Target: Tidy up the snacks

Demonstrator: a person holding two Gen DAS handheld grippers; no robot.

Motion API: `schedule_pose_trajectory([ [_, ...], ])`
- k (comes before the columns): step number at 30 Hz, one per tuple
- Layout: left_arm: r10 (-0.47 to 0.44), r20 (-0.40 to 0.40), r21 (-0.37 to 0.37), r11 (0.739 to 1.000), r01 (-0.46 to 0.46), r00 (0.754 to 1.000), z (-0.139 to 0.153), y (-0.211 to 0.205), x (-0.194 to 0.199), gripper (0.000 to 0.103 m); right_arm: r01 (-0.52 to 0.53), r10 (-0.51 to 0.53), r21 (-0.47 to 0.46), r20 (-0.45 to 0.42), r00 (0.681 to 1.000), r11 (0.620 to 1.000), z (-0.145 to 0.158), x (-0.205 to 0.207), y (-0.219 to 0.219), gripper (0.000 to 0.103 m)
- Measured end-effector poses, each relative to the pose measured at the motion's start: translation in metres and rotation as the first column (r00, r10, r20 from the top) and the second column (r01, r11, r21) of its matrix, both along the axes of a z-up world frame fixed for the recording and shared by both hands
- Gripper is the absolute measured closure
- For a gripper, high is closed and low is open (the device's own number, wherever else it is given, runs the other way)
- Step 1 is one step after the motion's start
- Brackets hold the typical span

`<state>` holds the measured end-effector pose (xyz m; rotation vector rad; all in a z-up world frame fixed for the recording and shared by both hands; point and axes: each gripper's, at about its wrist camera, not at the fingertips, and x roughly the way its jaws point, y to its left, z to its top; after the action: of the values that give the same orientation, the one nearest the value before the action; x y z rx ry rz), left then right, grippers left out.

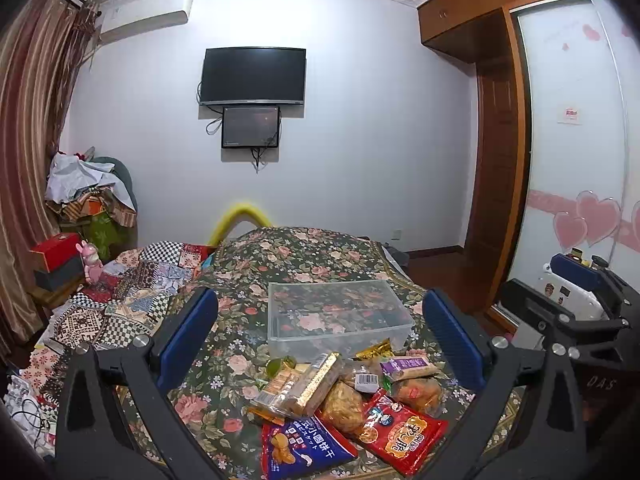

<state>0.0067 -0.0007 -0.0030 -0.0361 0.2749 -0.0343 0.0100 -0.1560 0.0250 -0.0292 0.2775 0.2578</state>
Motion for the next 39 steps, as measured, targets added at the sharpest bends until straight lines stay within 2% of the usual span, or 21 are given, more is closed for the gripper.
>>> schedule_pose_trajectory([
  [8,-0.005,-0.049,-0.022,1.000,0.004,0.999,-0.014,0.011,0.010,0.003,-0.015,0.016,0.007,-0.053,0.998,1.000,-0.013,0.009,0.000,0.000],
  [11,-0.009,-0.095,-0.018,1.000,0.007,0.995,-0.024,0.018,0.017,0.010,-0.026,0.027,0.008,-0.094,0.995,1.000,-0.023,0.015,-0.003,0.000],
  [13,-0.013,-0.139,-0.020,1.000,0.010,0.990,-0.033,0.022,0.024,0.019,-0.018,0.017,-0.004,-0.119,0.993,1.000,-0.030,0.018,-0.006,0.001],
  [16,-0.031,-0.215,-0.033,0.999,0.024,0.976,-0.048,0.028,0.036,0.023,-0.019,0.017,-0.009,-0.179,0.984,1.000,-0.043,0.025,-0.010,0.005],
  [21,-0.046,-0.325,-0.017,0.999,0.042,0.945,-0.080,0.030,0.051,0.025,-0.042,0.039,-0.003,-0.290,0.956,0.999,-0.068,0.040,-0.016,0.013],
  [25,-0.061,-0.412,-0.027,0.998,0.054,0.909,-0.108,0.032,0.060,0.025,-0.075,0.066,-0.008,-0.378,0.924,0.997,-0.091,0.047,-0.014,0.019],
  [30,-0.058,-0.510,-0.023,0.998,0.054,0.858,-0.142,0.033,0.073,0.025,-0.118,0.097,-0.015,-0.466,0.880,0.993,-0.114,0.051,-0.008,0.019],
  [39,-0.053,-0.612,-0.039,0.999,0.038,0.789,-0.183,0.039,0.086,0.022,-0.201,0.158,-0.012,-0.574,0.803,0.980,-0.152,0.062,0.013,0.020],
])
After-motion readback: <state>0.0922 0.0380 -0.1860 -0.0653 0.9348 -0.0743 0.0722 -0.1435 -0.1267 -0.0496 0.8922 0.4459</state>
